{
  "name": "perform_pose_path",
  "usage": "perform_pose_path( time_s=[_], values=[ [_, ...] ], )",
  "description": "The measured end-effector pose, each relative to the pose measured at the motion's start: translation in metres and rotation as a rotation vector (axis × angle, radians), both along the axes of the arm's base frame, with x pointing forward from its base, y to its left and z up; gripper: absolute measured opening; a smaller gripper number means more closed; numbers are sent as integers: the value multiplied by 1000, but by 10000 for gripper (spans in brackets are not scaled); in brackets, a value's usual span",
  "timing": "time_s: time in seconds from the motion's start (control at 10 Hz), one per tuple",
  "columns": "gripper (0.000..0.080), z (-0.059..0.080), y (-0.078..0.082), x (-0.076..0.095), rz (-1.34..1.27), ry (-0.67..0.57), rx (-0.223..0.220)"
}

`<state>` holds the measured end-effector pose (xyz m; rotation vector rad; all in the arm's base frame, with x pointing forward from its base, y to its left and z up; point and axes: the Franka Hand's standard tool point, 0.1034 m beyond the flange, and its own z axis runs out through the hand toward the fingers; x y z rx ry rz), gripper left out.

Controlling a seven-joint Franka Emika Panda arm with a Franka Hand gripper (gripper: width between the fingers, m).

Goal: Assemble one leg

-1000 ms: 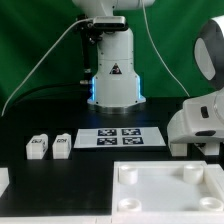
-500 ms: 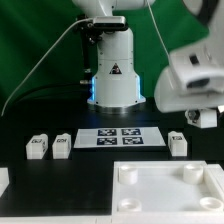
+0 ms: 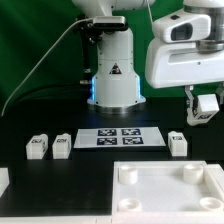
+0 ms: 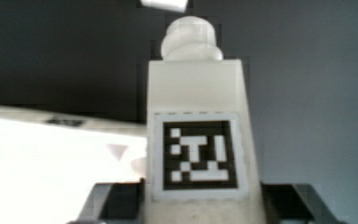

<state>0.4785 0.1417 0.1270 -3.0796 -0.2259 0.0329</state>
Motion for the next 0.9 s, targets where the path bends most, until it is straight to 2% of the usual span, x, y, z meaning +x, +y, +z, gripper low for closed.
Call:
perform_pose_path(
  time_s=[0.1, 0.2, 0.3, 0.4, 0.5, 0.7, 0.8, 0.9],
  values=[
    [292, 0, 0, 1, -2, -75, 15],
    [292, 6, -6, 14, 41, -195, 33],
    [292, 25, -27, 42, 49, -310, 33],
    [292, 36, -36, 56, 49, -366, 26],
    [292, 52, -32, 68, 45, -495, 42],
    [292, 44, -35, 59, 39, -673, 73],
    [292, 33, -37, 55, 38, -701, 77],
    [292, 18, -39, 48, 39, -626, 65]
  ],
)
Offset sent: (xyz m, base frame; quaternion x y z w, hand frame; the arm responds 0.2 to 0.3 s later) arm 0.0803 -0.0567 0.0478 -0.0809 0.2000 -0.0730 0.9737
